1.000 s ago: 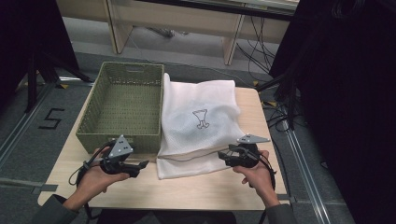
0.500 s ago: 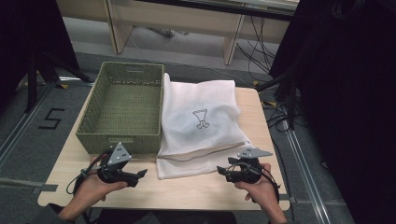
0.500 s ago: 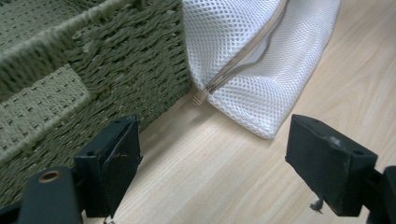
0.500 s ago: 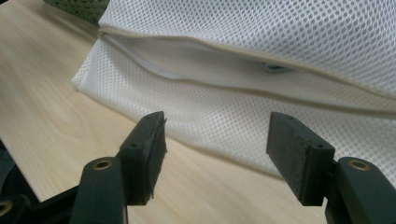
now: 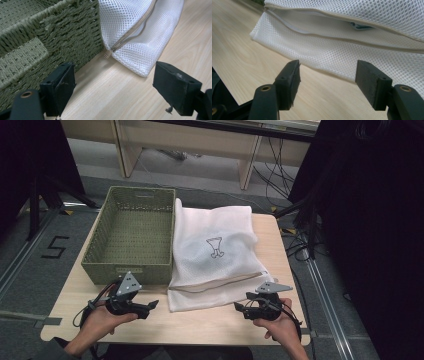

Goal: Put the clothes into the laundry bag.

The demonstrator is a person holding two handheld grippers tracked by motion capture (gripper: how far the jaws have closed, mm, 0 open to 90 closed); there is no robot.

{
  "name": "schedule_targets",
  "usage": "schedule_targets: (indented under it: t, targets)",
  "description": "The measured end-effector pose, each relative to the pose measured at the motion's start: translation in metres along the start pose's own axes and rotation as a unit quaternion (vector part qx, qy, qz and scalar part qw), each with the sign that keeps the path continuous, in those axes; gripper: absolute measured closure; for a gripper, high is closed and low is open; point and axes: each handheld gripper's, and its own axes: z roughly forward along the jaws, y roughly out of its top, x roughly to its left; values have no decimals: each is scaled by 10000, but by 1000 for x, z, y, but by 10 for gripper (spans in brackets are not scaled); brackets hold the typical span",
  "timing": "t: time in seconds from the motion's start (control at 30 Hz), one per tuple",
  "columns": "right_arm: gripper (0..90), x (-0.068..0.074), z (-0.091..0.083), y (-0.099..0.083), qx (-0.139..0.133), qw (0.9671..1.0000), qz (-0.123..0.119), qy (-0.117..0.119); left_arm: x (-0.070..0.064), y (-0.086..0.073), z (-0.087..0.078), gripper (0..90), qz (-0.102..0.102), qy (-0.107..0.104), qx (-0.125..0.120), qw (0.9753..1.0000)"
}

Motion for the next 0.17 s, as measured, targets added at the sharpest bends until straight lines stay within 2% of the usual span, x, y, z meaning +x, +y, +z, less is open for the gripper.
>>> schedule_targets:
  t: [0.03,0.13,0.17]
  targets:
    - [376,0,1,0,-9,10000,16,52,-2,0,2,174,-134,-18,-75,9999]
    - [376,-1,0,0,13,10000,-2,-1,-1,0,2,174,-25,-11,-57,10000]
    - [376,1,0,0,27,9999,104,11,-1,0,2,174,-31,-15,-44,10000]
